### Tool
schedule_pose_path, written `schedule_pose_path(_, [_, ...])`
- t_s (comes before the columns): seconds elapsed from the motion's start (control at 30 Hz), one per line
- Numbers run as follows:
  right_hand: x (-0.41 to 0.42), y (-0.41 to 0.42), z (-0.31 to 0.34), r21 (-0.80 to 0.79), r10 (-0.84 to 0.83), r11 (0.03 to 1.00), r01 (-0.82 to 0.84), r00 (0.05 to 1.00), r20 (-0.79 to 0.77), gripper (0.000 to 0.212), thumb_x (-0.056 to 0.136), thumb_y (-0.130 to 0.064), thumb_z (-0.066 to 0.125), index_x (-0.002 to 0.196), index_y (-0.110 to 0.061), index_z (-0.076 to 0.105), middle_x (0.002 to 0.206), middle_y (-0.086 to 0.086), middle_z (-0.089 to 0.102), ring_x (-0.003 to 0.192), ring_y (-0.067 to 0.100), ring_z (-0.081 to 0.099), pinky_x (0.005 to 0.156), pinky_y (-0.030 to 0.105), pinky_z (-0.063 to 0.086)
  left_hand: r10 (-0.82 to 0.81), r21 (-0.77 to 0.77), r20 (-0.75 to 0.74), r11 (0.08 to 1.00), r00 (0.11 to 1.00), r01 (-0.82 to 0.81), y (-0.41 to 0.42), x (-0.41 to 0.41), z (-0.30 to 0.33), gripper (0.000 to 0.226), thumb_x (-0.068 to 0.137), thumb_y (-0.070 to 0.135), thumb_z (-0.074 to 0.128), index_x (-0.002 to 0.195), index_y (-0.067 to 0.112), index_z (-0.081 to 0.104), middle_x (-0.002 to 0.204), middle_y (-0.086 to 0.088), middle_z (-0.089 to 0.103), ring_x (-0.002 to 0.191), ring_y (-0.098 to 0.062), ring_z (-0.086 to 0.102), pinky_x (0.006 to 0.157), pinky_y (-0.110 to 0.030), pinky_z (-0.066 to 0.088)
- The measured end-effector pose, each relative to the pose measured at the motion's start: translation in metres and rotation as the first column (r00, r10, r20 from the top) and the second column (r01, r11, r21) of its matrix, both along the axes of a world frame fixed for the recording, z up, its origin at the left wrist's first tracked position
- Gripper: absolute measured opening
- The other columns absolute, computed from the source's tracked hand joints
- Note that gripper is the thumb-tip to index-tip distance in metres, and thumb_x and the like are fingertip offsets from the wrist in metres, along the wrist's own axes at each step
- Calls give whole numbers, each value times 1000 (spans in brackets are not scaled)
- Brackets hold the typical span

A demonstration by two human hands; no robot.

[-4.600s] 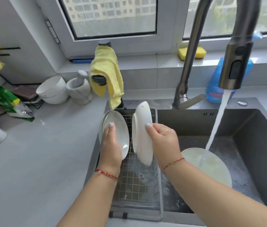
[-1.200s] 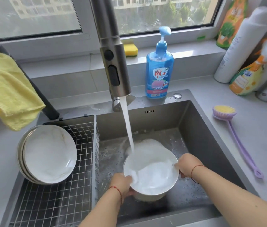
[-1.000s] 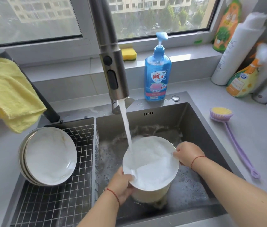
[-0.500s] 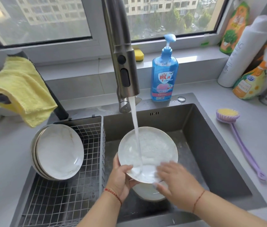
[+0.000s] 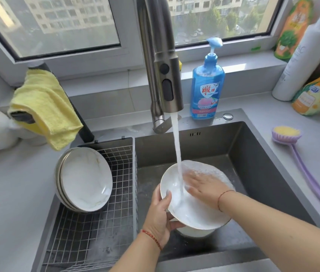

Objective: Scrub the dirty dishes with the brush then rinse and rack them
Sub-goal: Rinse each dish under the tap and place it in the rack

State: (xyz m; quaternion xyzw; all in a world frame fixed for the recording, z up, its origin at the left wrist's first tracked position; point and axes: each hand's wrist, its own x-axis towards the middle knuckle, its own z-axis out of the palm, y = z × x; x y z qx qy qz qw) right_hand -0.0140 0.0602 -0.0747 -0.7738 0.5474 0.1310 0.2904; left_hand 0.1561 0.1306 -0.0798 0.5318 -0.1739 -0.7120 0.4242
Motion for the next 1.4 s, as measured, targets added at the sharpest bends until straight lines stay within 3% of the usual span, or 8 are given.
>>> schedule_pose_path(0.27, [-18,56,30,119,118,987,-107,989,-92,47,103,-20,30,148,-25,19,143,12,38,136,26,28,114,56,14,71,-17,72,997,995,-70,-8,9,2,41,98,16,55,131,40,52,125,-10,64,98,-38,70,65,-52,59])
schedule_pose_path(0.5, [33,58,38,167,69,976,-141,924,376,49,105,-30,17,152,-33,6,157,-20,-2,133,-15,-13,118,29,-12,-4,-61,54,998,999,7,-12,6,17,28,103,32,48,129,39,53,119,-6,71,99,-33,72,56,-39,57])
schedule_pose_path(0.77, [15,4,6,-78,-29,996,40,989,148,59,98,-53,16,150,-41,-8,156,-20,-15,145,8,-17,117,39,-16,-18,-52,77,998,997,22,-2,4,25,32,95,21,55,120,41,60,117,-6,69,103,-36,67,65,-50,58])
schedule_pose_path(0.97, [-24,21,17,-155,12,987,-47,975,-221,63,99,-52,14,151,-18,22,160,0,11,148,17,2,119,47,-11,62,-18,160,998,985,-60,-9,9,26,34,98,14,51,123,37,57,119,-7,62,98,-42,68,64,-57,59])
schedule_pose_path(1.1, [-41,58,21,-61,28,998,-20,990,139,57,91,-62,25,135,-34,47,143,-16,41,137,6,28,120,34,-4,77,21,212,996,974,-84,-19,8,26,33,98,18,52,128,32,54,119,-7,63,98,-41,68,65,-55,60])
schedule_pose_path(1.2, [-44,71,19,-279,109,959,-47,971,212,40,93,-58,41,122,-38,60,126,-28,54,117,-5,47,116,30,24,58,38,237,997,970,-68,-25,4,28,29,99,20,50,127,28,53,115,-9,63,98,-40,67,58,-41,59])
schedule_pose_path(1.27, [-47,73,14,-368,119,930,-7,952,283,41,96,-53,35,99,-32,71,96,-20,70,86,4,65,88,38,56,19,74,243,997,970,-38,-30,-1,32,28,100,25,50,128,24,53,113,-10,63,93,-37,67,56,-37,58])
schedule_pose_path(1.4, [-44,77,28,-332,-4,931,152,913,408,32,87,-45,51,96,-22,72,79,-9,68,74,15,62,66,32,53,-45,139,193,990,980,18,-35,-10,44,40,99,48,49,121,16,59,89,-11,65,73,-26,65,56,-32,56])
